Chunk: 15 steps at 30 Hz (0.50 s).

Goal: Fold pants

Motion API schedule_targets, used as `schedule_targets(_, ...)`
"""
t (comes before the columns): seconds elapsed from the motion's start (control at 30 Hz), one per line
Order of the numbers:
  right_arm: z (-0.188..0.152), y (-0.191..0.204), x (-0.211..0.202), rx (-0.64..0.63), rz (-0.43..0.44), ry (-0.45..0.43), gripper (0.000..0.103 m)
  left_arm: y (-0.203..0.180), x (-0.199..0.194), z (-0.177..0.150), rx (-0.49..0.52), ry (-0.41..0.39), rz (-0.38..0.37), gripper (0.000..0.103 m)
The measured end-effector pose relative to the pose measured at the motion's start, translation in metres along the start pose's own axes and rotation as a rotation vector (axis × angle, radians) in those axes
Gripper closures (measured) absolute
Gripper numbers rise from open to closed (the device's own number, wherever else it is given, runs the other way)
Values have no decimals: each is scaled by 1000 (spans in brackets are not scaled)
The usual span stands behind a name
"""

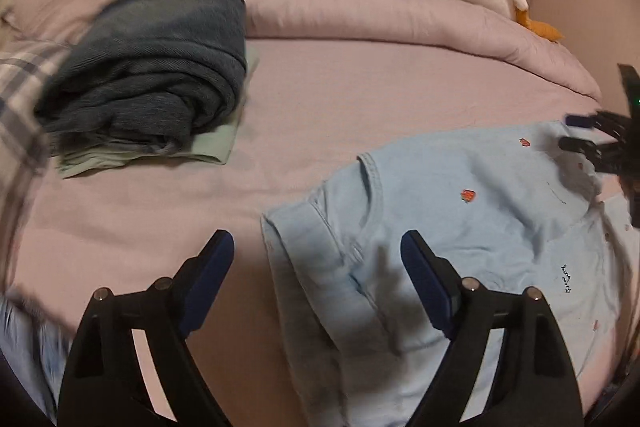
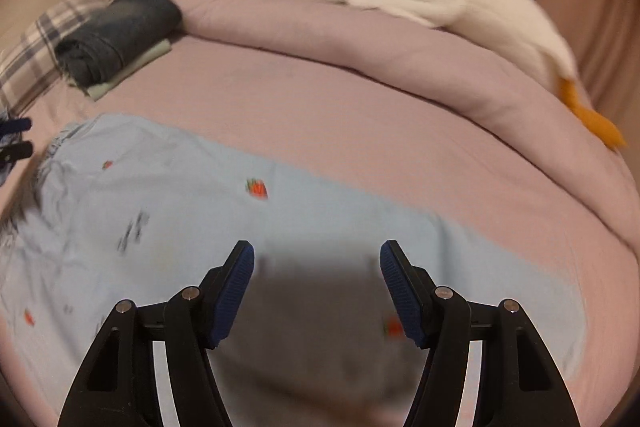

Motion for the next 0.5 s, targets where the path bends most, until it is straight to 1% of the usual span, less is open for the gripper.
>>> schedule_targets(0.03, 9, 3, 8, -24, 5, 16, 37, 5, 8, 5, 1, 16, -20, 18)
schedule_targets(0.1, 18, 0, 17, -70, 45, 52, 37, 13, 22, 11, 23, 50, -63, 19)
schedule_targets(0.17, 30, 3, 32, -124, 62, 102, 37, 15, 36, 13, 42, 98, -129, 20)
schedule_targets(0.2, 33, 2, 38, -134, 79, 126, 37, 15, 41, 12, 61, 116, -135, 25)
schedule_targets(0.23, 35, 2, 45, -144, 86, 153, 37, 13, 44, 10, 83, 130, -131, 26)
schedule_targets(0.27, 34, 0, 52, -150, 90, 186, 37, 10, 49, 8, 108, 158, -151, 33)
schedule_targets(0.33, 29, -3, 70, -163, 77, 260, 37, 7, 51, 6, 126, 172, -181, 47)
schedule_targets(0.37, 24, -5, 80, -156, 69, 308, 37, 5, 48, 5, 138, 165, -181, 50)
schedule_targets(0.4, 21, -6, 84, -135, 78, 313, 37, 4, 47, 5, 144, 163, -188, 58)
schedule_targets(0.43, 22, -5, 83, -118, 93, 297, 39, 3, 46, 5, 141, 162, -199, 60)
schedule_targets(0.47, 21, -2, 81, -116, 104, 290, 52, 4, 43, 4, 130, 154, -194, 63)
schedule_targets(0.5, 20, 2, 79, -127, 116, 285, 67, 4, 40, 4, 120, 148, -188, 69)
Point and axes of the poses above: each gripper's, at about its wrist camera, not at the fingertips, and x roughly the way its jaws point, y to its left, z to its top, the point moved 3 cm from there along x, roughly the way its jaws point, and after that the axes turned 12 degrees about z, right-handed, at the moved point
